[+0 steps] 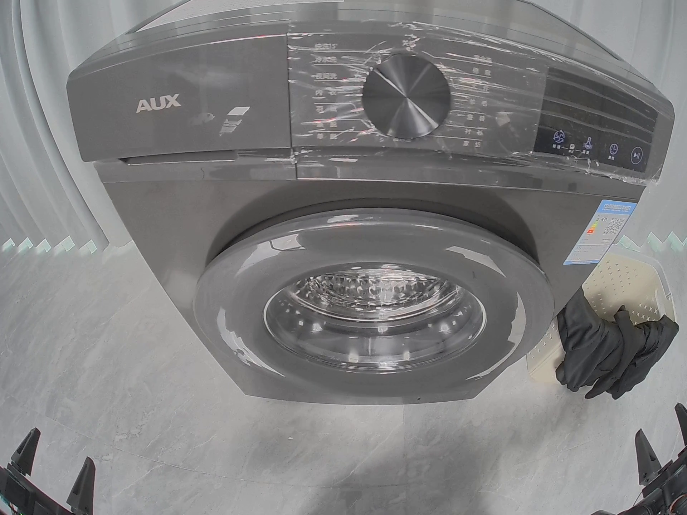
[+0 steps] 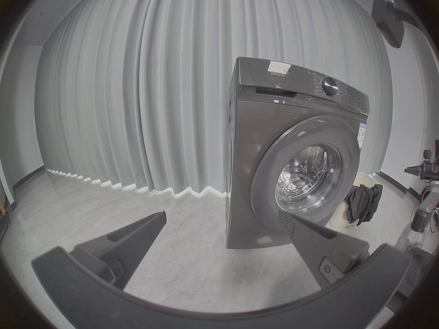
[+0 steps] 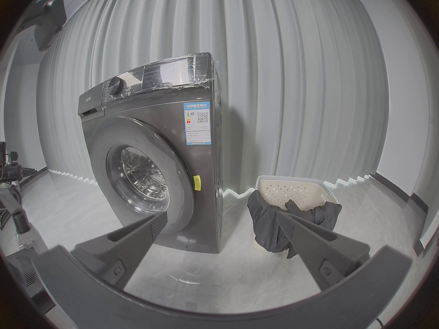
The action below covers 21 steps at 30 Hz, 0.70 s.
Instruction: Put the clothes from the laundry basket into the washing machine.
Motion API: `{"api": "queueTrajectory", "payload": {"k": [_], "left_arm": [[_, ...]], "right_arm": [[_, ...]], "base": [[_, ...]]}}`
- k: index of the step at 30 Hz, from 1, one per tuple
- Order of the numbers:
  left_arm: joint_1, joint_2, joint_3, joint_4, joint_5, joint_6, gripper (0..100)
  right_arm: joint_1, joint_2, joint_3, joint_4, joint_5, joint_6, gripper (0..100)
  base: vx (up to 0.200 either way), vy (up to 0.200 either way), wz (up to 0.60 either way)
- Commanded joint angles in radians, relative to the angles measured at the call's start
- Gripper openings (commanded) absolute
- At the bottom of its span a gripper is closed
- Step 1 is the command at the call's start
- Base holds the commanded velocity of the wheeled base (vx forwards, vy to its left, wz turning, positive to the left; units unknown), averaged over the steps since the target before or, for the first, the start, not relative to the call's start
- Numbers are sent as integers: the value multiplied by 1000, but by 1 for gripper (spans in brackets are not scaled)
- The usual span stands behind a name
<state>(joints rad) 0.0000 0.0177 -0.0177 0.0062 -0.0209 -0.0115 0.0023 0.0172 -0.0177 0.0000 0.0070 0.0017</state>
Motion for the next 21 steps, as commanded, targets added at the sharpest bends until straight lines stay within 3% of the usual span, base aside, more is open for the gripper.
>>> {"api": "queueTrajectory", "payload": {"k": [1, 5, 21], "left_arm": [[0, -16, 16, 0, -1, -1, 100], [0, -16, 16, 0, -1, -1, 100], [0, -16, 16, 0, -1, -2, 100]], "right_arm": [[1, -17, 18, 0, 1, 0, 100], [-1, -17, 18, 0, 1, -2, 100], [-1, -17, 18, 0, -1, 0, 100]], "base": [[0, 0, 0], [-100, 0, 0], [0, 0, 0]]}}
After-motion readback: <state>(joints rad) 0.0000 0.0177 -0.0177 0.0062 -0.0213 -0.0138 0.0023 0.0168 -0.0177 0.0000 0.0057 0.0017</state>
